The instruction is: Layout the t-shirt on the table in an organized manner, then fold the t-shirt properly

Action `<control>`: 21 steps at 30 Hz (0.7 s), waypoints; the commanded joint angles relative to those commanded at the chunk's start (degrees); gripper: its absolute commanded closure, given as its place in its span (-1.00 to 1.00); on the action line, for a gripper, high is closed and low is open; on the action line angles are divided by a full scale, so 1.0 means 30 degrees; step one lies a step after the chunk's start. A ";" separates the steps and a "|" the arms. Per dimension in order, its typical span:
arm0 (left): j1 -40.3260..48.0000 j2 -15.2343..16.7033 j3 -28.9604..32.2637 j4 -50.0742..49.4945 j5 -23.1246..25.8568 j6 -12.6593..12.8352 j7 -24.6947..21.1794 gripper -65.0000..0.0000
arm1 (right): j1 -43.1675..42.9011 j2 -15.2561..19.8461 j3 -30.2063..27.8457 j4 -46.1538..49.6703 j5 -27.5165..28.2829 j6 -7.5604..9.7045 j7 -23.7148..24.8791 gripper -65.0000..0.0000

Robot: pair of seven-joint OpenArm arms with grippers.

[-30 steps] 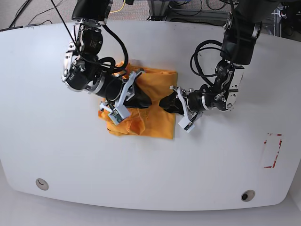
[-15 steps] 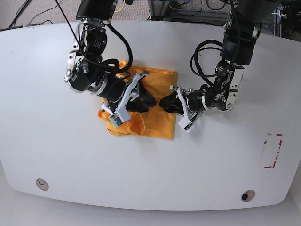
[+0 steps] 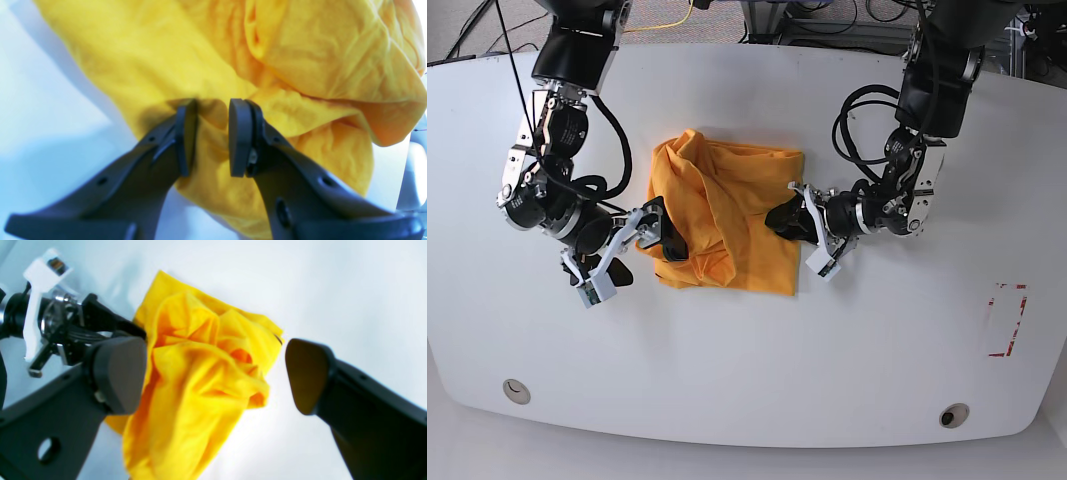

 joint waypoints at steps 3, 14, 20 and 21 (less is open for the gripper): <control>0.0000 0.0000 0.0000 0.0000 -0.0029 0.0000 0.0000 0.53 | 0.0000 0.0088 -0.0029 -0.1114 -0.0059 0.0938 0.0586 -0.95; 0.0000 0.0000 0.0000 0.0000 -0.0029 0.0000 0.0000 0.53 | -0.0147 -0.0059 -0.0029 -0.2549 -0.0059 0.1509 0.0615 -0.20; 0.0000 0.0000 0.0000 0.0000 -0.0029 0.0000 0.0000 0.53 | -0.0264 -0.0381 -0.0059 -0.2520 -0.0029 0.1509 0.0527 0.71; 0.0000 0.0000 0.0000 0.0000 -0.0029 0.0000 0.0000 0.53 | -0.0293 -0.0410 -0.0059 -0.2491 0.0000 0.1509 0.0498 0.81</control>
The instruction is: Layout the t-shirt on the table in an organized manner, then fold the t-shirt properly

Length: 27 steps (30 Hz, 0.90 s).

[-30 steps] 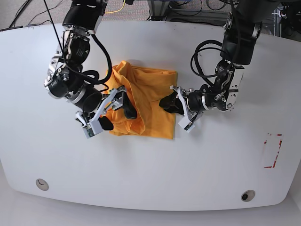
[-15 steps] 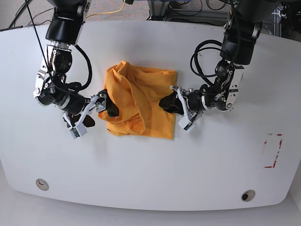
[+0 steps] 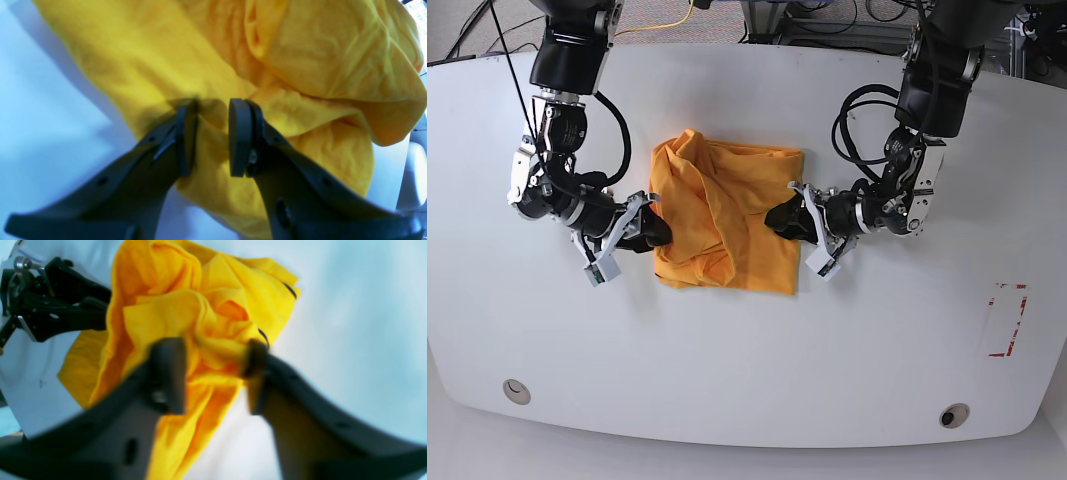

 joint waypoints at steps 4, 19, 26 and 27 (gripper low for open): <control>0.0000 0.0000 0.0000 0.0000 0.0000 0.0000 0.0000 0.53 | -0.0234 -0.0059 -0.0293 0.1143 0.0000 0.0000 -0.0322 0.92; 0.0000 0.0000 0.0000 -0.0088 0.0000 0.0000 -0.0029 0.53 | -0.2725 -0.3985 -0.0586 0.8117 0.0000 0.0000 -0.3956 0.93; 0.0000 0.0000 0.0000 -0.0088 0.0000 0.0000 -0.0029 0.53 | -0.3370 -0.5011 -0.2374 0.8176 0.0000 0.0000 -0.4044 0.93; 0.0000 0.0000 0.0000 -0.0088 0.0000 0.0000 -0.0029 0.53 | -0.3546 -0.5128 -0.2725 0.8176 0.0000 0.0000 -0.4015 0.93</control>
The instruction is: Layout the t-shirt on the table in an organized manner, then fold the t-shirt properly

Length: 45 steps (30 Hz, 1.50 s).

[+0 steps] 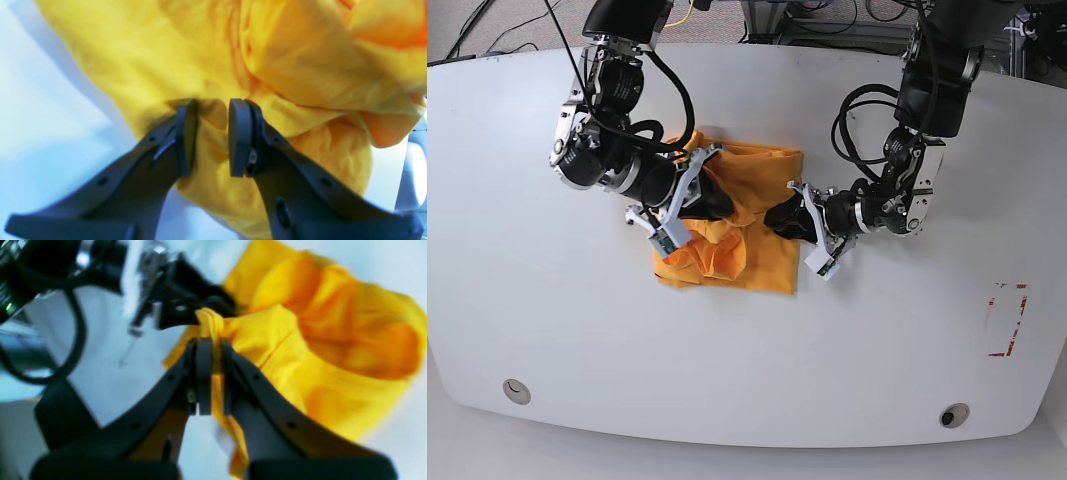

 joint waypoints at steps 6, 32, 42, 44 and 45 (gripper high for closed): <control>0.0000 0.0000 0.0000 0.0000 0.0000 0.0000 0.0000 0.53 | -0.0791 -0.0762 -0.1670 -0.0029 -0.0205 0.0000 0.0117 0.92; -0.0029 -0.0059 0.0000 0.0029 0.0000 0.0000 0.0000 0.53 | -0.1143 0.0879 -0.3194 0.1055 0.0000 -0.1949 0.1670 -0.44; -0.0059 -0.0117 -0.0088 0.0147 -0.0059 0.0000 0.0088 0.53 | -0.0469 0.2520 -0.1582 0.0615 -0.0234 -0.2066 0.1758 -0.44; -0.0147 -0.0176 -0.0088 0.0147 -0.0264 0.0000 0.0117 0.52 | -0.0234 0.2784 -0.1260 0.0440 -0.0234 -0.1949 0.1758 -0.44; -0.0176 -0.0381 -0.0088 0.0176 -0.0557 0.0000 0.0147 0.52 | -0.0117 0.2960 -0.1114 0.0293 -0.0234 -0.1949 0.1758 -0.44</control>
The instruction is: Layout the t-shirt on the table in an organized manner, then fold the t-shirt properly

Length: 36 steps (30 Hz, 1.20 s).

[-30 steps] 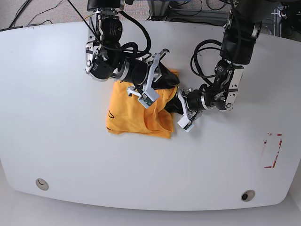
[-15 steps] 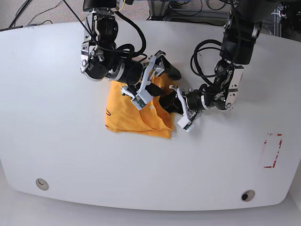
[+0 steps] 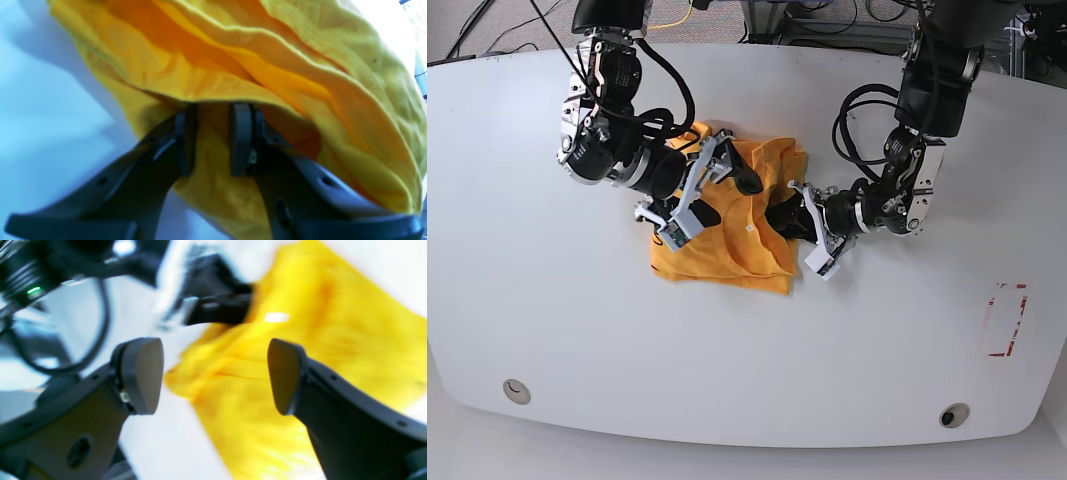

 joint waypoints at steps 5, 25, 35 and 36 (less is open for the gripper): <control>-0.0029 -0.1055 0.0029 0.1670 -0.2022 0.0000 0.0264 0.51 | 0.0059 0.0791 0.0147 -0.0440 0.0029 0.0029 0.0000 -0.44; 0.0088 -0.4366 -0.0645 0.6271 -0.8762 0.0000 0.1143 0.51 | 0.1465 -0.0996 0.0000 -0.3956 0.0059 0.0029 0.0029 -0.44; 0.1319 -0.5333 -0.6183 0.7092 -1.0022 0.0000 0.1172 0.51 | 0.2315 -0.1846 0.0000 -0.5656 0.0088 0.0029 0.0029 -0.45; 0.1377 -0.5363 -0.6652 0.7092 -1.0022 0.0000 0.1172 0.51 | 0.2344 -0.2022 -0.0147 -0.5802 0.0088 0.0029 0.0029 -0.45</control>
